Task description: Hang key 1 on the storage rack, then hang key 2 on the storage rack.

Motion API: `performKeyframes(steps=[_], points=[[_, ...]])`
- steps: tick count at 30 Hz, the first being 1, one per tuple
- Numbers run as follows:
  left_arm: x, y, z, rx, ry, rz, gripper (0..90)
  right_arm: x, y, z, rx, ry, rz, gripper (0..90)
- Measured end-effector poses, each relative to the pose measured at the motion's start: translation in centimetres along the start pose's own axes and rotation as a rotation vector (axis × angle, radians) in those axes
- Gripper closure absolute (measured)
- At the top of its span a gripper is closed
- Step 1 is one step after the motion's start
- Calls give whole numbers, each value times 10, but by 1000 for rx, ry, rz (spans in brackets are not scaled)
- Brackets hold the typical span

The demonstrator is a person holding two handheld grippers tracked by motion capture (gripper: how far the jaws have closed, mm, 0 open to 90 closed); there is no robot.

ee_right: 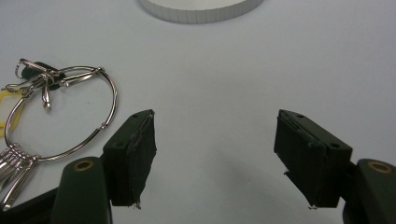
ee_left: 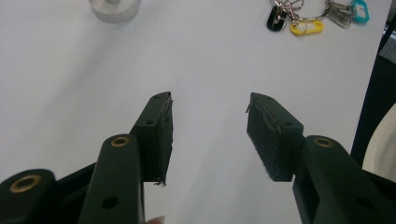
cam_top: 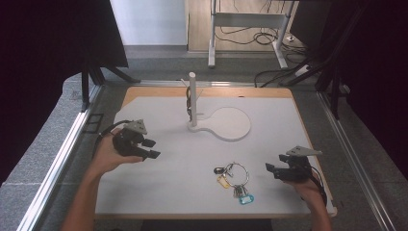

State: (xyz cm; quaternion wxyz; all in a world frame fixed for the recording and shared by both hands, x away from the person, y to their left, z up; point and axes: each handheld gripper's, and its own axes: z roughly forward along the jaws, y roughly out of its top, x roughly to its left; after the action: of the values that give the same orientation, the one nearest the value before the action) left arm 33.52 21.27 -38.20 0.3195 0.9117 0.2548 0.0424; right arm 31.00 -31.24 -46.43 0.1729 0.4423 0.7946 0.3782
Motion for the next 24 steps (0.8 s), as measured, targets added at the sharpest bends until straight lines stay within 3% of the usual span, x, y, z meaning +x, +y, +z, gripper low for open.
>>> performKeyframes(steps=[12,24], points=[[-8,-23,19,16,16,-9,514,3,7,-6,-20,-19,-4,298],[-11,-29,27,24,19,-25,486,5,15,-8,-35,-43,14,296]])
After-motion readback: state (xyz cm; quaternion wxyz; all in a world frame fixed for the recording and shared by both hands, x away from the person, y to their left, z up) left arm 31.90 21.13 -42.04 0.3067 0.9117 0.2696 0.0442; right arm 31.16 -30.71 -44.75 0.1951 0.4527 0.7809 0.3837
